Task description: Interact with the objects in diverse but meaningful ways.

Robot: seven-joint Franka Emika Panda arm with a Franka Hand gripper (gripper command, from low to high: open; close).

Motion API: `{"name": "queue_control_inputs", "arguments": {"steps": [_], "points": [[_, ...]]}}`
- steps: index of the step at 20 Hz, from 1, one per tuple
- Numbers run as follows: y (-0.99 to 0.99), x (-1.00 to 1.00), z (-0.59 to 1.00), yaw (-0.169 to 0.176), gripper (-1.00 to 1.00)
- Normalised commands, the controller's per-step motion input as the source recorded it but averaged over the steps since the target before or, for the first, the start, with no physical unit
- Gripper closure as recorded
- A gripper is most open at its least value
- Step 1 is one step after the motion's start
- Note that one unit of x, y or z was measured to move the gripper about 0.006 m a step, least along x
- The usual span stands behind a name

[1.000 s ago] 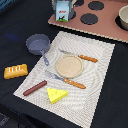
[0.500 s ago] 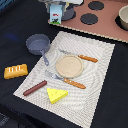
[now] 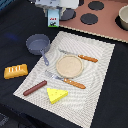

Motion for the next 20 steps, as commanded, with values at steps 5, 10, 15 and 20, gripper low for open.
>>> {"name": "queue_control_inputs", "arguments": {"steps": [5,10,15,20], "points": [[0.15,-0.41,-0.39,0.012,1.0],[0.07,-0.26,-0.4,0.005,1.0],[0.02,-0.2,-0.43,0.0,1.0],[0.09,-0.23,-0.41,0.017,1.0]]}}
